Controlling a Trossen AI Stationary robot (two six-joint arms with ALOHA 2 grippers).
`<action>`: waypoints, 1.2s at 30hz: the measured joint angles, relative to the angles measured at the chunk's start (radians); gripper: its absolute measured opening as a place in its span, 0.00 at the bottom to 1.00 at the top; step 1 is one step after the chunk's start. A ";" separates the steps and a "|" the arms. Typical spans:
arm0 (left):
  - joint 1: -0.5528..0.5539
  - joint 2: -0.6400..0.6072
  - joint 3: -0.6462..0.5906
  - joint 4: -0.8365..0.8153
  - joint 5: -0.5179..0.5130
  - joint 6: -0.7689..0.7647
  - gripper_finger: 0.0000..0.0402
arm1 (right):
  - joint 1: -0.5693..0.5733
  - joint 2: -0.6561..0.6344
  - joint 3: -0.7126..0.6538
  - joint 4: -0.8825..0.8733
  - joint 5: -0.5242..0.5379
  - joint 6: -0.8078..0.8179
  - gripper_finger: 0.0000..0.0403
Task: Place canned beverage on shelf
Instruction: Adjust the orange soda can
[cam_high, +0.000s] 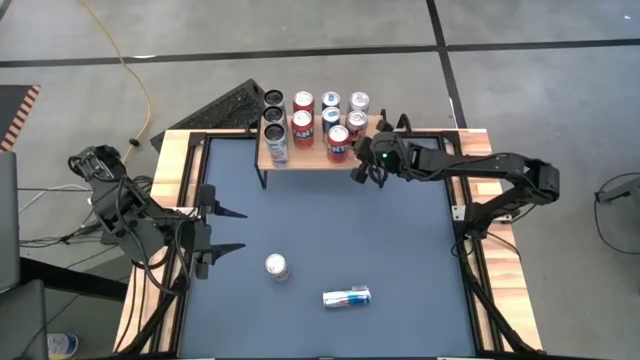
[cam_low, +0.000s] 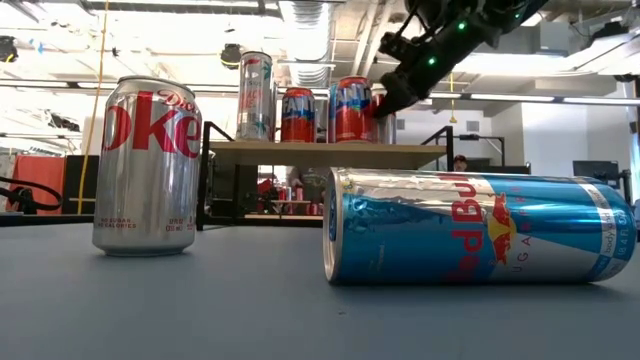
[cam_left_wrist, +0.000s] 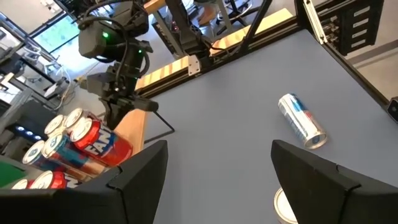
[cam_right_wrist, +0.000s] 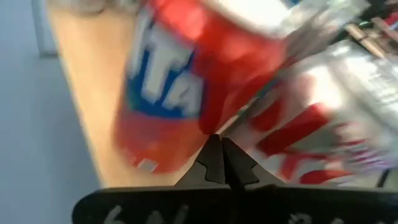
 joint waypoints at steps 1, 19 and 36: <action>0.000 0.000 0.000 0.000 0.000 0.000 0.68 | -0.003 0.000 0.000 0.001 -0.020 -0.008 0.00; 0.000 0.000 0.000 0.000 0.008 -0.018 0.68 | 0.018 0.022 0.002 0.072 -0.076 -0.075 0.00; -0.001 0.000 0.000 0.000 0.008 -0.026 0.68 | 0.032 0.021 0.024 0.128 0.073 -0.129 0.00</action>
